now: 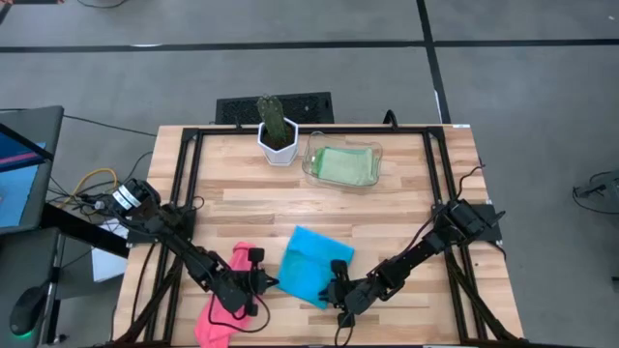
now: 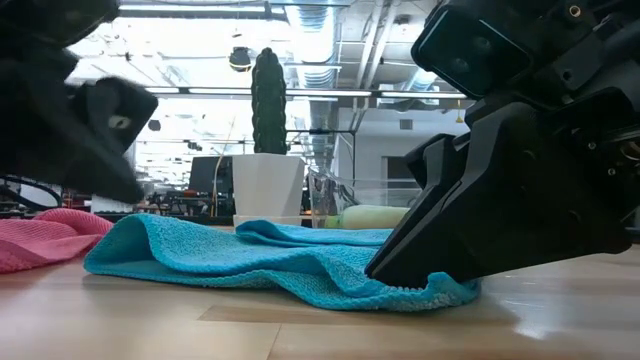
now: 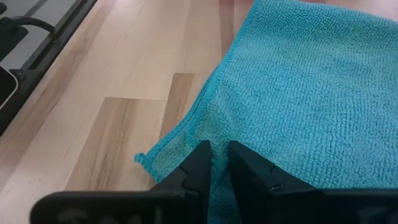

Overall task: Fold microfiber towels
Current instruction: Fold the blue towel on the table

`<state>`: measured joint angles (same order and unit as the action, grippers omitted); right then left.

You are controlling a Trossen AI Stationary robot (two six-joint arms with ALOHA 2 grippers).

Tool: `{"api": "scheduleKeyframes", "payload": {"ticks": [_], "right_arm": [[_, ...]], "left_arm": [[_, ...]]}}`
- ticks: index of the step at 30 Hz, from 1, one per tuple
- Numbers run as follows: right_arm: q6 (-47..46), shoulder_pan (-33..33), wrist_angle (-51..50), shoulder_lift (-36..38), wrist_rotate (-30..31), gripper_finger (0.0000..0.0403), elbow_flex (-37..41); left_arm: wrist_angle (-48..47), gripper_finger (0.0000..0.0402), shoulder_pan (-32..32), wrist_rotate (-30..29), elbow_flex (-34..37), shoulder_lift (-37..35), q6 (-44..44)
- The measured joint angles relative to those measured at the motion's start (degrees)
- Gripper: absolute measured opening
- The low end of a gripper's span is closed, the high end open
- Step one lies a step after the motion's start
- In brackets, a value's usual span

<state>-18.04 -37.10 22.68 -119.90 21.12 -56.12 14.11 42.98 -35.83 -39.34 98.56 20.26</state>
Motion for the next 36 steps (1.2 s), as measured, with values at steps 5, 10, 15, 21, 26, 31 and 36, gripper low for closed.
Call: {"api": "scheduleKeyframes", "payload": {"ticks": [5,10,15,21,26,31,36], "right_arm": [[-0.01,0.0,-0.07,-0.01,0.01,0.0082,0.02],[-0.54,0.0,-0.25,-0.02,0.0,0.0082,0.04],[-1.99,0.0,-0.42,-0.02,-0.02,0.0082,0.04],[-2.1,0.0,-1.03,-0.02,-0.1,0.0082,-0.02],[-2.08,0.0,-1.11,-0.02,-0.11,0.0082,-0.02],[-1.68,0.0,-1.0,-0.02,-0.11,0.0082,0.0],[-1.69,-0.03,-0.79,-0.02,-0.11,0.0082,0.07]], "left_arm": [[2.6,0.0,0.22,0.82,0.89,1.89,1.14],[7.3,0.0,-0.44,0.6,-0.25,6.82,-1.88],[-5.85,0.0,-0.82,0.98,-3.43,6.7,4.71],[-23.18,0.0,2.1,-0.01,-6.9,4.95,15.72],[-24.97,0.0,3.54,1.77,-10.41,2.17,9.71],[-23.7,0.0,3.91,-8.71,-11.85,0.15,1.52],[-12.98,0.0,2.79,-9.37,-7.73,-0.02,-2.64]]}}
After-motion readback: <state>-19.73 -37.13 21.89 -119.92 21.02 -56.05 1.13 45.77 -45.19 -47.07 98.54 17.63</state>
